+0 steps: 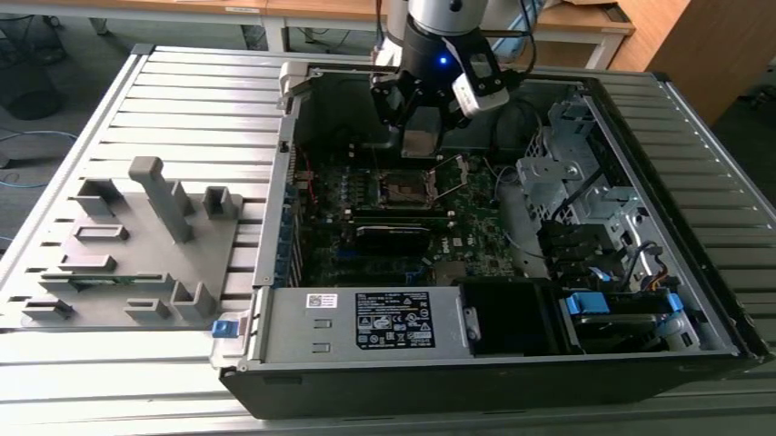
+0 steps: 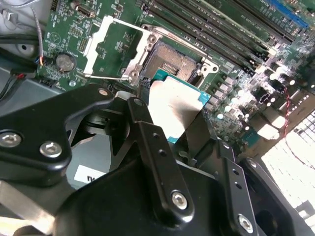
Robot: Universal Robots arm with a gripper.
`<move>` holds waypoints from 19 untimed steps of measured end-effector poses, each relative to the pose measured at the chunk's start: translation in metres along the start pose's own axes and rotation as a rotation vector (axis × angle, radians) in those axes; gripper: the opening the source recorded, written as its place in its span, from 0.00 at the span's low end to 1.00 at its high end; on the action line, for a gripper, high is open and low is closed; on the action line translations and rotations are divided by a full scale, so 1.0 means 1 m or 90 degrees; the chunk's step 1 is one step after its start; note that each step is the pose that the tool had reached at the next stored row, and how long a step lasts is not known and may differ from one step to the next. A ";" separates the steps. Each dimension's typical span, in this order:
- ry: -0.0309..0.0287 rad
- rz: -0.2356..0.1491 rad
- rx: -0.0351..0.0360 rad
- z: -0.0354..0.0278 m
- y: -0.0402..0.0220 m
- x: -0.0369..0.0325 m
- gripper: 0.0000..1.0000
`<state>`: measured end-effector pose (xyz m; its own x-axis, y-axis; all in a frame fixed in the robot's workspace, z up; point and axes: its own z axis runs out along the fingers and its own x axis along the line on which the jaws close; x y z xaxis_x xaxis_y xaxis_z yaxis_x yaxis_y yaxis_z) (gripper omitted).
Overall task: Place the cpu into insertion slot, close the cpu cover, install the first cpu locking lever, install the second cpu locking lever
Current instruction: 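Place the cpu into insertion slot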
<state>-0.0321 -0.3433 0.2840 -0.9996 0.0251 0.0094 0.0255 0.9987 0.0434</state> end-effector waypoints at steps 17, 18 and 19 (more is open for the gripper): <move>0.0000 0.000 0.0040 0.0097 -0.0004 0.0000 0.54; 0.0000 0.000 0.0039 0.0097 -0.0004 0.0000 0.54; 0.0000 0.000 0.0040 0.0097 -0.0004 0.0000 0.54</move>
<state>-0.0321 -0.3433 0.2742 -0.9996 0.0252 0.0093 0.0256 0.9990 0.0372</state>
